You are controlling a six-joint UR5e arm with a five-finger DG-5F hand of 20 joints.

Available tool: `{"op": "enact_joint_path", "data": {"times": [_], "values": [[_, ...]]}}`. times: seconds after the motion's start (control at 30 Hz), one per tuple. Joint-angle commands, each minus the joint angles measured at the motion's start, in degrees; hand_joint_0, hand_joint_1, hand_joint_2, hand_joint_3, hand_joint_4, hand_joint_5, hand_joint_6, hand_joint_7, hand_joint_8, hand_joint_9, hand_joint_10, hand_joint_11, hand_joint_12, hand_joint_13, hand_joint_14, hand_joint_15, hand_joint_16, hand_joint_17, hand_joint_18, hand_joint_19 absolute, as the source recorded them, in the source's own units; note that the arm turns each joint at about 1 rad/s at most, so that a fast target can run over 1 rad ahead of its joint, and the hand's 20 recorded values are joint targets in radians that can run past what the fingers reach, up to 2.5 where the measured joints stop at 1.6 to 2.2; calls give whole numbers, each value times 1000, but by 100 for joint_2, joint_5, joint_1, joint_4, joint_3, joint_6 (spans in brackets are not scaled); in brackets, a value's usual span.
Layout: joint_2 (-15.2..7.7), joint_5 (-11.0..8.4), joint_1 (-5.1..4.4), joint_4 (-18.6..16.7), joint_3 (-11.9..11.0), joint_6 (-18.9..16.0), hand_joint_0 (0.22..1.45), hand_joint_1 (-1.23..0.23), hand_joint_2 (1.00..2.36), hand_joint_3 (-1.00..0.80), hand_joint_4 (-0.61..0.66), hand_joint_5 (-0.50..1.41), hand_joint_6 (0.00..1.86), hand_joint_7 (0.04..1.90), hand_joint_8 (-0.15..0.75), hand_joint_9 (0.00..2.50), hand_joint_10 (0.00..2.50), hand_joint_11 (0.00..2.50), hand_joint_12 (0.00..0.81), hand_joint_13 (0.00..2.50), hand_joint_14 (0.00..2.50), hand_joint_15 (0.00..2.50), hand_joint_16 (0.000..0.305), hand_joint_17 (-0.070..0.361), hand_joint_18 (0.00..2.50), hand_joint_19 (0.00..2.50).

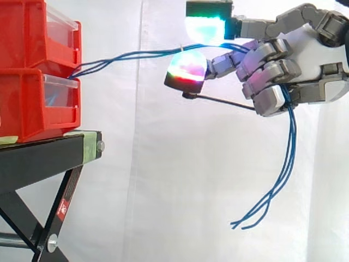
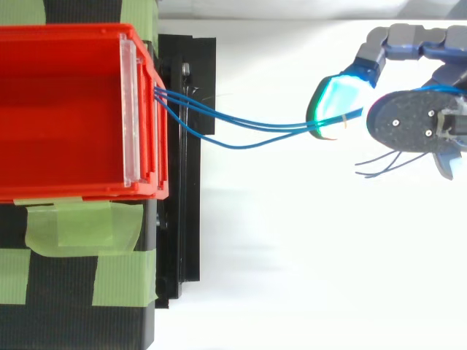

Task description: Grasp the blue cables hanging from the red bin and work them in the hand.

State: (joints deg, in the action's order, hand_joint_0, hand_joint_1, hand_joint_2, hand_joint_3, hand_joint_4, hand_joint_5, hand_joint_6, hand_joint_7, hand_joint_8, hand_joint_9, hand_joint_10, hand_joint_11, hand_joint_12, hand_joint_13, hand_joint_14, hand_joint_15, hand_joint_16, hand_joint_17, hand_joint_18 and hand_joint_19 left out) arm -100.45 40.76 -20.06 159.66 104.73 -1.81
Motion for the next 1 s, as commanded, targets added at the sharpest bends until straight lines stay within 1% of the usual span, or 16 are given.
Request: {"op": "enact_joint_path", "data": {"times": [0.0,0.13,0.2,0.3,0.37,0.43,0.47,0.53,0.6,0.63,0.67,0.7,0.77,0.83,0.9,0.97], "values": [[70,11,-6,4,-23,14,925,-609,1019,-543,295,383,148,1346,588,1651,2500,2500,784,2021,2500,2088,198,148,2258,721],[70,11,11,13,-23,14,918,-612,1019,-548,286,374,191,1339,596,1668,2500,2500,785,2035,2500,2101,198,148,2261,715],[70,11,11,4,-23,23,919,-617,1022,-460,276,370,210,1336,608,1673,2500,2500,785,2035,2500,2102,201,151,2265,708],[70,11,20,-14,-23,67,905,-609,1028,-224,276,356,253,1313,595,1645,2500,2500,785,2032,2500,2099,207,155,2262,727],[70,2,20,-40,-23,137,911,-591,1020,-65,313,361,278,1272,543,1646,2500,2500,734,2034,2500,2120,220,165,2329,673],[70,2,20,-49,-23,172,927,-592,1010,-13,324,384,261,1274,526,1634,2500,2500,696,2010,2500,2113,228,171,2373,655],[61,-7,20,-102,-23,278,919,-598,1003,-38,332,396,255,1277,517,1624,2500,2500,676,2002,2500,2116,235,176,2384,628],[61,-33,29,-225,-23,401,855,-588,1010,-285,336,408,218,1303,525,1602,2500,2500,663,1970,2500,2090,232,174,2360,606],[61,-33,38,-400,-23,612,830,-570,1013,-603,297,409,157,1351,574,1571,2500,2500,694,1909,2500,2055,209,157,2196,640],[61,-33,38,-436,-23,656,843,-556,1013,-686,254,408,119,1387,604,1549,2500,2500,717,1867,2500,2034,189,142,2083,662],[61,-33,38,-488,-23,726,858,-551,1014,-668,259,409,121,1388,605,1552,2500,2500,714,1862,2500,2058,187,140,2078,667],[61,-33,38,-585,-23,831,879,-556,1015,-635,255,412,120,1384,603,1558,2500,2500,711,1857,2500,2042,187,140,2076,664],[61,-42,38,-778,-23,1033,907,-568,1021,-443,265,408,108,1370,596,1556,2500,2500,707,1861,2500,2051,189,141,2088,678],[61,-42,46,-893,-23,1174,937,-574,1021,-186,291,421,52,1343,567,1567,2500,2500,679,1879,2500,2066,195,146,2162,648],[61,-42,46,-980,-23,1288,943,-572,1019,-44,308,431,31,1348,527,1563,2500,2500,675,1896,2500,2080,210,157,2210,650],[61,-51,46,-1016,-23,1332,941,-566,1014,22,305,456,2,1355,517,1545,2500,2500,676,1903,2500,2111,214,161,2204,641]]}}
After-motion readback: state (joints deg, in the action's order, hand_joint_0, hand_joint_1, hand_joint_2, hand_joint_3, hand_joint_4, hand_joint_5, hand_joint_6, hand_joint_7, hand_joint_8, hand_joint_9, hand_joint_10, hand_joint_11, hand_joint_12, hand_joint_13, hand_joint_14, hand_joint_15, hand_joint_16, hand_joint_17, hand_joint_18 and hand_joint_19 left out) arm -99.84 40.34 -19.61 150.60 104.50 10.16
